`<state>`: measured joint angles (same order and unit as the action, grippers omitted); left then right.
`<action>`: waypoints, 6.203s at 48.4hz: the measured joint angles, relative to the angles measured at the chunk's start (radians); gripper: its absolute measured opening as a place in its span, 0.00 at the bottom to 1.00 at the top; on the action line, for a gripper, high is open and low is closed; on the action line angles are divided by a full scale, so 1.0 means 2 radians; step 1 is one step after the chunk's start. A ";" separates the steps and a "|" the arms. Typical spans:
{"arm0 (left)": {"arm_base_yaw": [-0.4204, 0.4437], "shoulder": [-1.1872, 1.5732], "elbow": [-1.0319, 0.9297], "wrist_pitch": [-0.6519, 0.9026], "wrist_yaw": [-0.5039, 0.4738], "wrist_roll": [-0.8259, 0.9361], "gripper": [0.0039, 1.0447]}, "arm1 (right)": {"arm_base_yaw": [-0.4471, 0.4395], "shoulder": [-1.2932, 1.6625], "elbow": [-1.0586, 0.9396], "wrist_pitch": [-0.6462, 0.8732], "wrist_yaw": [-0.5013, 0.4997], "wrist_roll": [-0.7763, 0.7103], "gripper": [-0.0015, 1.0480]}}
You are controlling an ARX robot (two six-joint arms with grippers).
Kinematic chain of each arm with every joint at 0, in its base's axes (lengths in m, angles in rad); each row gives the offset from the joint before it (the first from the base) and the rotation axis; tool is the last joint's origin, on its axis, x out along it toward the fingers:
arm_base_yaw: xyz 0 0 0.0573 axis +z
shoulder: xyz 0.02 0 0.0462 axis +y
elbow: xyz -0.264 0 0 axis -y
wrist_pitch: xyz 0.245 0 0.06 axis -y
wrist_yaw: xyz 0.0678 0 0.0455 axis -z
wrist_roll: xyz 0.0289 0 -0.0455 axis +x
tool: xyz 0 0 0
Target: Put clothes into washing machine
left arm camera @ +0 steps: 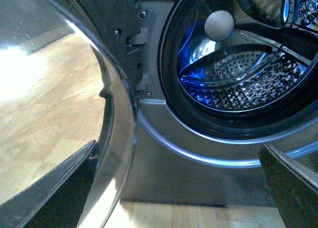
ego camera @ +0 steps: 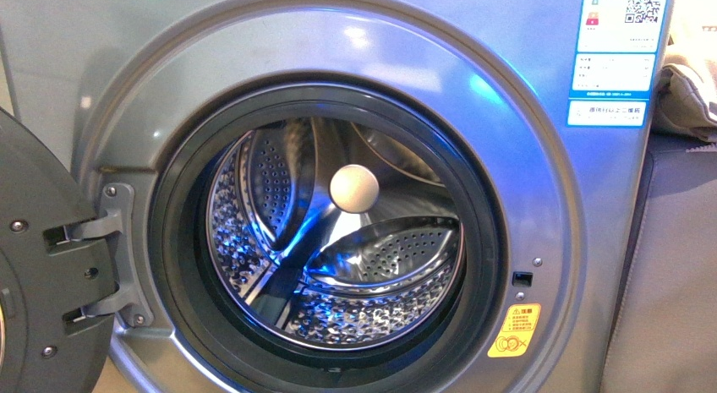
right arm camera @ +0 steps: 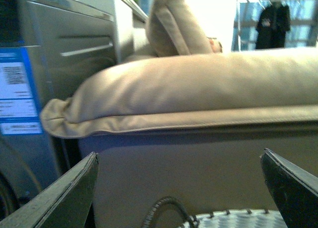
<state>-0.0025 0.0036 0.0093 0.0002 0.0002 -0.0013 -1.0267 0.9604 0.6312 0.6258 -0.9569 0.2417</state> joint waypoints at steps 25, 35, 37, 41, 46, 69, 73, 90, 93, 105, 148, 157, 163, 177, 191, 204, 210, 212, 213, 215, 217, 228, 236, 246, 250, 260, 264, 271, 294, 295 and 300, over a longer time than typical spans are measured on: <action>0.000 0.000 0.000 0.000 0.000 0.000 0.94 | -0.018 0.326 0.171 -0.415 0.228 -0.249 0.93; 0.000 0.000 0.000 0.000 0.000 0.000 0.94 | 0.007 0.434 0.182 -0.366 0.288 -0.269 0.93; 0.000 0.000 0.000 0.000 0.000 0.000 0.94 | 0.013 0.451 0.182 -0.356 0.295 -0.271 0.93; 0.000 0.000 0.000 0.000 0.000 0.000 0.94 | 0.024 0.481 0.183 -0.338 0.309 -0.273 0.93; 0.000 0.000 0.000 0.000 0.000 0.000 0.94 | 0.041 0.532 0.190 -0.314 0.332 -0.271 0.93; 0.000 0.000 0.000 0.000 0.000 0.000 0.94 | 0.070 0.678 0.263 -0.293 0.376 -0.233 0.93; 0.000 0.000 0.000 0.000 0.000 0.000 0.94 | 0.072 0.691 0.268 -0.289 0.376 -0.227 0.93; 0.000 0.000 0.000 0.000 0.000 0.000 0.94 | 0.092 0.763 0.288 -0.276 0.383 -0.205 0.93; 0.000 0.000 0.000 0.000 0.000 0.000 0.94 | 0.096 0.769 0.294 -0.276 0.384 -0.202 0.93; 0.000 0.000 0.000 0.000 0.000 0.000 0.94 | 0.108 0.807 0.332 -0.283 0.395 -0.192 0.93; 0.000 0.000 0.000 0.000 0.000 0.000 0.94 | 0.104 0.921 0.360 -0.247 0.390 -0.165 0.93; 0.000 0.000 0.000 0.000 0.000 0.000 0.94 | 0.100 0.938 0.365 -0.234 0.384 -0.156 0.93; 0.000 0.000 0.000 0.000 0.000 0.000 0.94 | 0.098 0.950 0.371 -0.231 0.377 -0.150 0.93; 0.000 0.000 0.000 0.000 0.000 0.000 0.94 | 0.097 0.963 0.381 -0.230 0.373 -0.141 0.93; 0.000 0.000 0.000 0.000 0.000 0.000 0.94 | 0.089 0.972 0.386 -0.228 0.385 -0.143 0.87; 0.000 0.000 0.000 0.000 0.000 0.000 0.94 | 0.088 0.966 0.376 -0.214 0.385 -0.160 0.50; 0.000 0.000 0.000 0.000 0.000 0.000 0.94 | 0.088 0.939 0.346 -0.196 0.386 -0.171 0.26; 0.000 0.000 0.000 0.000 0.000 0.000 0.94 | 0.086 0.927 0.335 -0.194 0.383 -0.174 0.21; 0.000 0.000 0.000 0.000 0.000 0.000 0.94 | 0.085 0.921 0.331 -0.194 0.380 -0.175 0.18; 0.000 0.000 0.000 0.000 0.000 0.000 0.94 | 0.082 0.907 0.321 -0.192 0.375 -0.178 0.14; 0.000 0.000 0.000 0.000 0.000 0.000 0.94 | 0.079 0.896 0.315 -0.192 0.371 -0.182 0.12; 0.000 0.000 0.000 0.000 0.000 0.000 0.94 | 0.052 0.805 0.276 -0.193 0.326 -0.193 0.10; 0.000 0.000 0.000 0.000 0.000 0.000 0.94 | 0.032 0.729 0.248 -0.202 0.286 -0.194 0.09; 0.000 0.000 0.000 0.000 0.000 0.000 0.94 | 0.014 0.620 0.212 -0.228 0.237 -0.195 0.09; 0.000 0.000 0.000 0.000 0.000 0.000 0.94 | 0.011 0.579 0.205 -0.240 0.221 -0.195 0.09; 0.000 0.000 0.000 0.000 0.000 0.000 0.94 | 0.009 0.449 0.215 -0.292 0.178 -0.194 0.09; 0.000 0.000 0.000 0.000 0.000 0.000 0.94 | 0.009 0.417 0.228 -0.311 0.169 -0.194 0.09; 0.000 0.000 0.000 0.000 0.000 0.000 0.94 | 0.014 0.370 0.269 -0.346 0.161 -0.192 0.09; 0.000 0.000 0.000 0.000 0.000 0.000 0.94 | 0.058 0.314 0.492 -0.438 0.154 -0.156 0.09; 0.000 0.000 0.000 0.000 0.000 0.000 0.94 | 0.061 0.313 0.503 -0.442 0.154 -0.154 0.09; 0.000 0.000 0.000 0.000 0.000 0.000 0.94 | 0.077 0.306 0.553 -0.459 0.156 -0.148 0.09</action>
<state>-0.0025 0.0036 0.0093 0.0002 0.0002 -0.0017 -0.8734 1.5719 1.7370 -0.2916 -0.6453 -0.0547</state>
